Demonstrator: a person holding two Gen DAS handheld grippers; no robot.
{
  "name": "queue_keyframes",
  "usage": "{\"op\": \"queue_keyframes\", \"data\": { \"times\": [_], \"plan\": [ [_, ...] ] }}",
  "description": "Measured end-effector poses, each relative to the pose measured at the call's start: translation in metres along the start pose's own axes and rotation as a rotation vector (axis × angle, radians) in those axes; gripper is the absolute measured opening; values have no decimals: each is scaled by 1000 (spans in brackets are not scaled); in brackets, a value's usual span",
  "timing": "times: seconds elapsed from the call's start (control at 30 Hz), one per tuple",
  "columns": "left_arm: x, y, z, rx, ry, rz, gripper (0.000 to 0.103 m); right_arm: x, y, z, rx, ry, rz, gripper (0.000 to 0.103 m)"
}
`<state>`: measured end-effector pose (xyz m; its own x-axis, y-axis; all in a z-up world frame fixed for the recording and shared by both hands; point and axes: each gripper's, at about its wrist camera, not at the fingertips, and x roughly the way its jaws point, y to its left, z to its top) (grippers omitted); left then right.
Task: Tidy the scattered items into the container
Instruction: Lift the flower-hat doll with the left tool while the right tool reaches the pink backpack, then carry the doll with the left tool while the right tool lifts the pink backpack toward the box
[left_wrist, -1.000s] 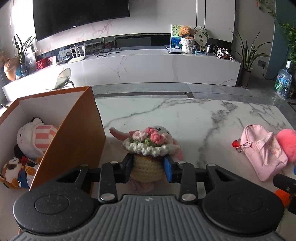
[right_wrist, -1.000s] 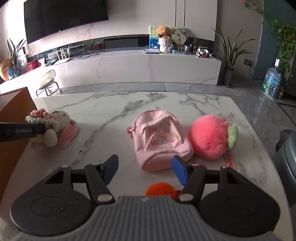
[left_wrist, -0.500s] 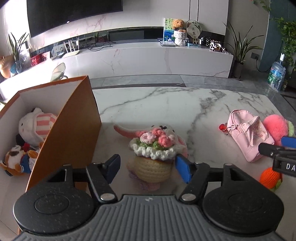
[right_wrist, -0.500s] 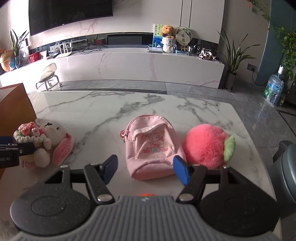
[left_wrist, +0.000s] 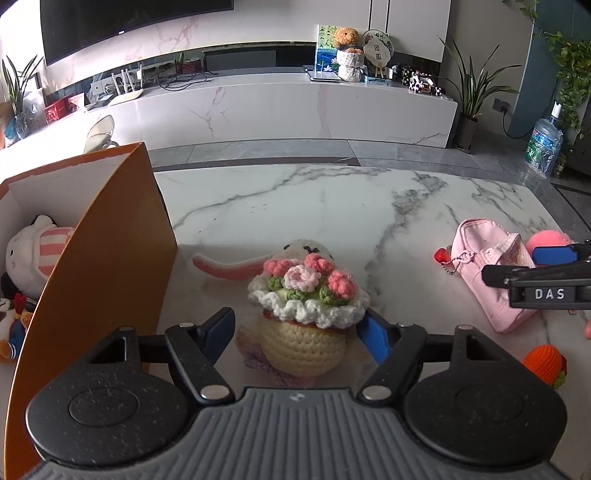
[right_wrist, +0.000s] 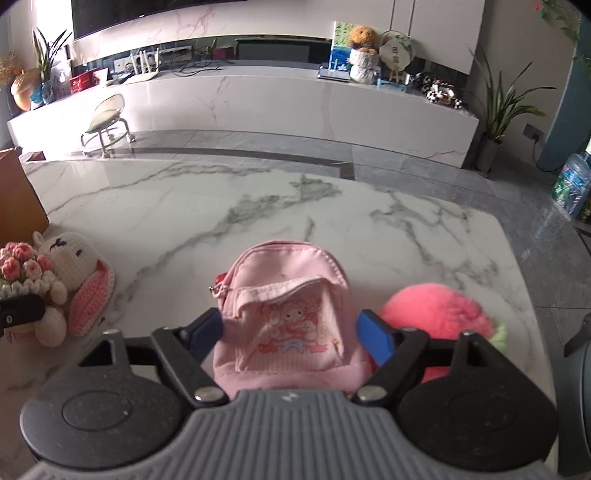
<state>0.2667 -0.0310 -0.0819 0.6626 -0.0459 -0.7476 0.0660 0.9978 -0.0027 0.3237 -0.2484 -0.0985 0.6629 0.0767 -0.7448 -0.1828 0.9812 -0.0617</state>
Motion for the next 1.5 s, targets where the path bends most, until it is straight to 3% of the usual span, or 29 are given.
{"op": "queue_keyframes", "data": {
  "times": [0.13,0.23,0.27,0.3,0.63,1.07,1.5],
  "plan": [
    [1,1,0,-12,1,-10,86,10,6,-3,-35,20,-12,92],
    [1,3,-1,-31,-4,-26,72,13,7,-6,-26,25,-21,91],
    [0,3,-1,-33,-8,-32,60,13,8,-6,-30,26,-24,89],
    [1,2,-1,-33,-7,-26,57,12,9,-7,-31,23,-25,87],
    [-16,5,-10,-42,-24,-44,51,-7,18,-16,-31,27,22,68],
    [-101,5,-6,-53,-119,-66,51,-101,37,-13,-12,-85,114,68],
    [-193,29,2,-89,-252,-13,51,-197,83,4,-80,-228,234,68]
  ]
}}
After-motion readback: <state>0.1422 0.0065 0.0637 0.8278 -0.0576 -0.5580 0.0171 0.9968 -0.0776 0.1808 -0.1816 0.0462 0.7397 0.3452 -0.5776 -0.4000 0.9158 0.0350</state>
